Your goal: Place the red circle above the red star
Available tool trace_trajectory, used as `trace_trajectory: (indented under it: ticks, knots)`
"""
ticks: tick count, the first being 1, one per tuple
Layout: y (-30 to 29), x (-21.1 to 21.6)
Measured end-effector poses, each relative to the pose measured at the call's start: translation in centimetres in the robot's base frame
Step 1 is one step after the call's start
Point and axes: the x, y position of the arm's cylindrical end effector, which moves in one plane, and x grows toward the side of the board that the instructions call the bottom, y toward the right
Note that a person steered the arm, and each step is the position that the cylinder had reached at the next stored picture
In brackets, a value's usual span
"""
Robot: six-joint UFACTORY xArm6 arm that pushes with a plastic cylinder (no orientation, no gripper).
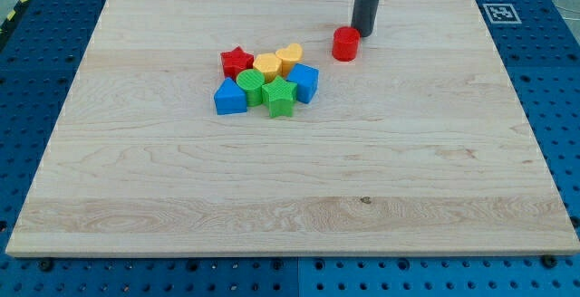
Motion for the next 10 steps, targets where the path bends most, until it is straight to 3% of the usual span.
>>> trace_trajectory:
  ticks: [1,3,6,7,9,10]
  knots:
    - [1.3,0.1]
    - [2.8,6.4]
    - [-5.9,6.5]
    - [-3.1,3.9]
    - [0.8,6.6]
    - [6.0,5.7]
